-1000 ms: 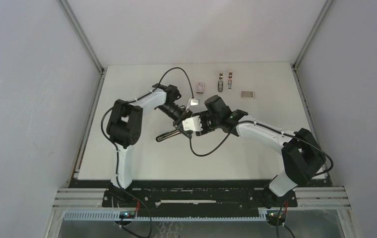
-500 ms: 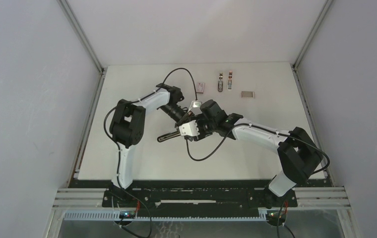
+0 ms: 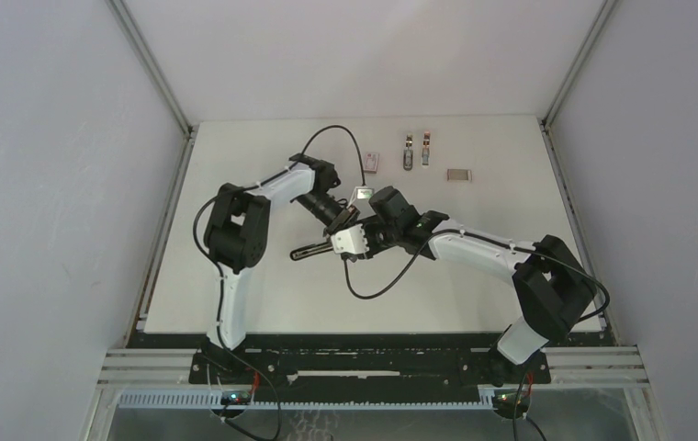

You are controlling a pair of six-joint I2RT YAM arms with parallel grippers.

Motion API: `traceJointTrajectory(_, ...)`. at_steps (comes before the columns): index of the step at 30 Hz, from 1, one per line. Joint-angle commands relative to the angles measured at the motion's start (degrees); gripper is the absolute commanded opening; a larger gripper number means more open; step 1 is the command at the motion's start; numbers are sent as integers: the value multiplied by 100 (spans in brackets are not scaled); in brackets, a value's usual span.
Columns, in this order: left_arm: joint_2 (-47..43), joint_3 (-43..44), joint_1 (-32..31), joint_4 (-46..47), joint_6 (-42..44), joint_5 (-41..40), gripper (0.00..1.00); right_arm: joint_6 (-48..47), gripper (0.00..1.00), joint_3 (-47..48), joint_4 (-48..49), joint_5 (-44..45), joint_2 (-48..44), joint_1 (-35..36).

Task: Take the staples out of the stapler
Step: Place the stapler at the center of the board.

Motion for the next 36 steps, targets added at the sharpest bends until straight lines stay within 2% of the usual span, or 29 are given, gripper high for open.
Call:
traceJointTrajectory(1,-165,333,148,-145,86,423,55,166,0,34,285,22,-77,69)
traceJointTrajectory(5,-299,407,381,-134,41,436,69,416,0,242,103,29,-35,56)
traceJointTrajectory(11,-643,427,800,-85,-21,406,81,663,0,388,-4,2,-26,26)
traceJointTrajectory(13,-771,414,947,-33,-78,382,90,788,0,455,-42,15,0,17)
traceJointTrajectory(14,-827,406,1045,8,-115,379,98,848,0,497,-58,14,7,12)
traceJointTrajectory(15,-879,402,1143,61,-178,365,100,937,0,541,-68,14,17,4)
traceJointTrajectory(21,-1289,283,1841,474,-524,339,100,1506,0,774,-74,22,4,-135)
traceJointTrajectory(29,-2320,-897,2636,2363,-1955,-179,100,2492,0,1006,200,288,-137,-536)
traceJointTrajectory(36,-2969,-1402,3178,2463,-1827,-511,100,3718,0,1500,27,502,-106,-1048)
